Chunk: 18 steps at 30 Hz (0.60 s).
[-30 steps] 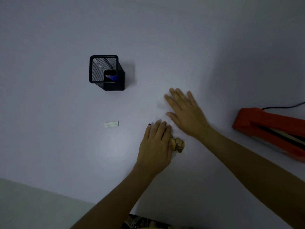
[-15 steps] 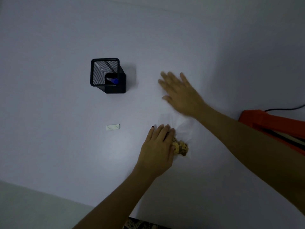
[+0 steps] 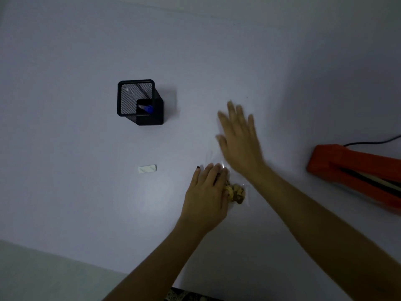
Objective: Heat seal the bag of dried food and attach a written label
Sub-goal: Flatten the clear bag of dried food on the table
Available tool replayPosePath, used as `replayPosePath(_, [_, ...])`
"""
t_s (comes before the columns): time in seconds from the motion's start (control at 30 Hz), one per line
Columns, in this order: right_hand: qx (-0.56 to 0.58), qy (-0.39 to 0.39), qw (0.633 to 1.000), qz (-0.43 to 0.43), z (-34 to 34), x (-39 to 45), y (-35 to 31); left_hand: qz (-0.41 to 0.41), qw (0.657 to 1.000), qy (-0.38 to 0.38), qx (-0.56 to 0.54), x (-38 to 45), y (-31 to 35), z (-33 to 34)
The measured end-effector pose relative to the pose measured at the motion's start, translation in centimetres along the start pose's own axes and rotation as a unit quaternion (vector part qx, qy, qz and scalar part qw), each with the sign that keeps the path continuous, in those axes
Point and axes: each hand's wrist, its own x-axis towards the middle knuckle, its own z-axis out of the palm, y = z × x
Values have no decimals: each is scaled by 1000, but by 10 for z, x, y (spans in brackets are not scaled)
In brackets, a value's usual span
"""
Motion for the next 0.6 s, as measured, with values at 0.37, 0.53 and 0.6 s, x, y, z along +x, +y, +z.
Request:
replayPosePath(0.37, [-34,15,998,60,-5,-44,49,1,1000,-11,27,-2,1,0])
replayPosePath(0.53, [-62,-17,992,-104,-2,-40,36,11,999,-9,29,-2,-1,1])
replayPosePath(0.6, [-81,-54,983,-156,-4,-25,40,13,999,-11,33,-2,-2,1])
